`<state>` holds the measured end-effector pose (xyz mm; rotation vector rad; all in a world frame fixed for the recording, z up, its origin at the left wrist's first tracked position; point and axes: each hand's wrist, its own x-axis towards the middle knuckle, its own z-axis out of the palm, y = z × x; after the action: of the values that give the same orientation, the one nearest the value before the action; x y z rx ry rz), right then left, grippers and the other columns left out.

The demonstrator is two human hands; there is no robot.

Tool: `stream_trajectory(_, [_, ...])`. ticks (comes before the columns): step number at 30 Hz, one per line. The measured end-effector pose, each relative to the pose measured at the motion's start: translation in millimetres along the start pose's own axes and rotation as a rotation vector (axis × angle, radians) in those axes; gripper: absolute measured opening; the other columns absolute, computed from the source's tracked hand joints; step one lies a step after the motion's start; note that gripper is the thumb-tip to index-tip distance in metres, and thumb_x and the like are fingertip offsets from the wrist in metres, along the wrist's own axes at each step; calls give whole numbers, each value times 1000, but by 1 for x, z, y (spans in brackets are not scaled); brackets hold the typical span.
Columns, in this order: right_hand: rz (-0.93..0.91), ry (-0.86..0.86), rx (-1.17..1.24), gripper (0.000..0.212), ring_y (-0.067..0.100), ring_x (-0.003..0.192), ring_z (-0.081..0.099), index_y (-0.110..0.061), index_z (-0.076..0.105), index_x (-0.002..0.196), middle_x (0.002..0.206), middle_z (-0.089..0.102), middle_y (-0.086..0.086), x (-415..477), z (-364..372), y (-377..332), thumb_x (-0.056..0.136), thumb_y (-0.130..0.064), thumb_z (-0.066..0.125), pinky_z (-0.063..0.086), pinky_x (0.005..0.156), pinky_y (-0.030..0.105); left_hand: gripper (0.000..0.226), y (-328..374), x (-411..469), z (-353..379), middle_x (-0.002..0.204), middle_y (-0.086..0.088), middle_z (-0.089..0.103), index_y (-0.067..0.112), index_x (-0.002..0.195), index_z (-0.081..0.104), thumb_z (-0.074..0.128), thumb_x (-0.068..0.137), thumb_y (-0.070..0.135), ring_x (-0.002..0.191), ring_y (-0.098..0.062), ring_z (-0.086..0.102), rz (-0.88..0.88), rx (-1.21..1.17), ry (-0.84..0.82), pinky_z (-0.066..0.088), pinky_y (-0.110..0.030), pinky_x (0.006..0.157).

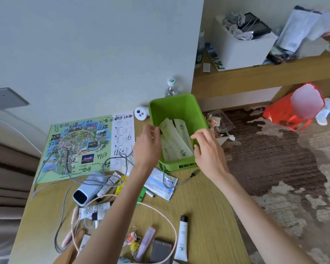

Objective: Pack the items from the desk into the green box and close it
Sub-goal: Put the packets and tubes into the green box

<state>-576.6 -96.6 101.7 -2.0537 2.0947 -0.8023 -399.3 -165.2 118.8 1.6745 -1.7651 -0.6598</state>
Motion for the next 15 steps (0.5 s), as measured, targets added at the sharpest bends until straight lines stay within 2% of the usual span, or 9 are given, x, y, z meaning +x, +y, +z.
stream_trajectory(4, [-49,25,39,20,16,101,54,-8,61,104,110,55,3,-30,-4,-19,85,2,61,52,78,27,20,-43,-53,-20,85,-2,70,15,96,55,43,101,30,76,-22,67,-26,-79,-41,55,-44,68])
stream_trajectory(7, [-76,69,66,22,16,101,55,-8,61,102,109,56,3,-65,0,-32,83,3,62,48,83,23,22,-82,-97,-22,86,-6,71,10,96,57,44,101,27,77,-29,67,-63,19,-161,53,-45,67])
stream_trajectory(9, [-86,61,75,20,15,96,55,-8,61,101,107,56,2,-91,7,-40,83,2,62,46,77,19,22,-107,-127,-22,92,-8,70,10,97,58,44,101,27,80,-30,66,-84,115,-220,51,-41,64])
stream_trajectory(12, [-55,-105,76,16,13,85,56,-12,58,100,103,55,-1,-131,25,-48,86,-5,62,41,62,19,20,-139,-162,-28,101,-7,68,12,102,60,46,101,26,81,-25,65,-104,233,-242,46,-33,60])
stream_trajectory(15, [75,-347,-13,20,17,89,59,-13,51,109,106,56,0,-169,49,-49,91,-17,58,37,61,22,17,-162,-185,-38,104,-5,66,12,101,63,49,99,23,77,-20,62,-103,278,-256,43,-30,57])
